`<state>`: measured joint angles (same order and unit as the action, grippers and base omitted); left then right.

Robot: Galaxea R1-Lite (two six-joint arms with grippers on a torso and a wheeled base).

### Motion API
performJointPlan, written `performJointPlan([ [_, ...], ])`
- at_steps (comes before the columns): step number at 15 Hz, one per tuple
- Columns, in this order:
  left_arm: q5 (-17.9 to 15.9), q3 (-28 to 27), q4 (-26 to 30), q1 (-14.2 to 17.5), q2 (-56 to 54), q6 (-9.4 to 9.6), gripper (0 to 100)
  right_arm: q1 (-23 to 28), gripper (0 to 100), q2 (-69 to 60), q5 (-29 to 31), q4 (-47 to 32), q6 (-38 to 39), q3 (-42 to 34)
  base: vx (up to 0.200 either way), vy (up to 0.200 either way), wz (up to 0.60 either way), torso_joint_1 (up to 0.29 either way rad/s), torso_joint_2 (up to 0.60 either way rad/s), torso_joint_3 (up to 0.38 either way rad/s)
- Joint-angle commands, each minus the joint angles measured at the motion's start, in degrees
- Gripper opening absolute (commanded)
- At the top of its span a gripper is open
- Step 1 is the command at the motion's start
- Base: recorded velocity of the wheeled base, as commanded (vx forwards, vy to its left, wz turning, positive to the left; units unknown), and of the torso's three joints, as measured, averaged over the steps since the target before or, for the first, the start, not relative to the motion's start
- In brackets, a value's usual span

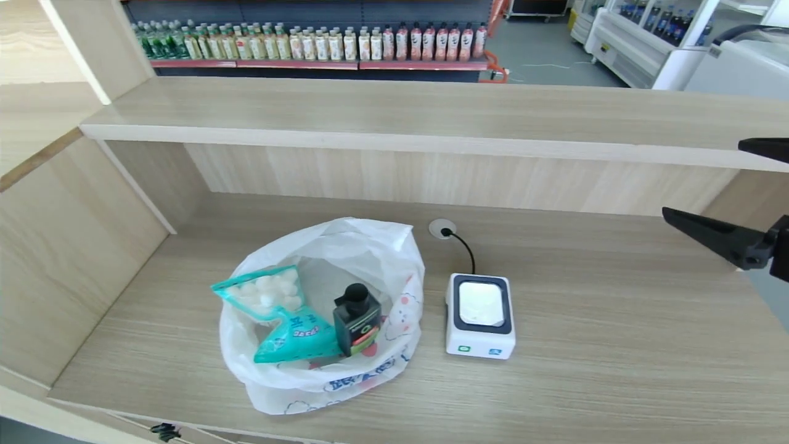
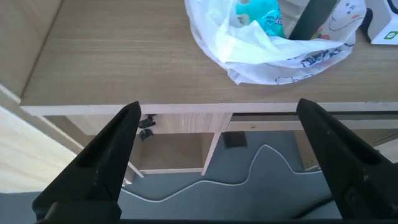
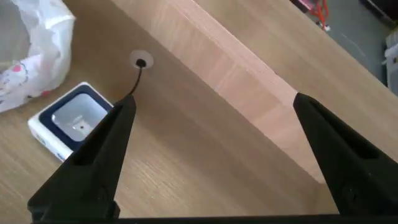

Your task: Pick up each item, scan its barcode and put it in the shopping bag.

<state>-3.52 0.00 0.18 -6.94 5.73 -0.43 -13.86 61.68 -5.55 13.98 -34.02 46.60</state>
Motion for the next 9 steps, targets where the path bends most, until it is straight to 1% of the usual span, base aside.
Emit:
performJointPlan([
  [1,0.01,0.00,-0.01,-0.01,-0.02,-0.01,100,1.64,100,-0.60,0.19,-0.01,1.59,0.15,0.000,0.000,0.00,0.000,0.00,0.000],
  [3,0.01,0.00,-0.01,-0.01,0.07,-0.01,100,5.60,100,-0.51,0.27,-0.18,4.84,-0.02,0.000,0.000,0.00,0.000,0.00,0.000],
  [5,0.01,0.00,-0.01,-0.01,-0.02,-0.01,100,14.21,100,-1.66,0.36,-0.71,8.89,-0.90,0.000,0.000,0.00,0.000,0.00,0.000],
  [7,0.01,0.00,-0.01,-0.01,0.07,-0.01,100,18.52,100,-5.35,0.45,-3.00,11.17,-2.31,0.000,0.000,0.00,0.000,0.00,0.000],
  [9,0.01,0.00,-0.01,-0.01,-0.02,-0.01,100,20.54,100,-12.73,0.19,-3.17,17.59,-6.61,0.000,0.000,0.00,0.000,0.00,0.000],
])
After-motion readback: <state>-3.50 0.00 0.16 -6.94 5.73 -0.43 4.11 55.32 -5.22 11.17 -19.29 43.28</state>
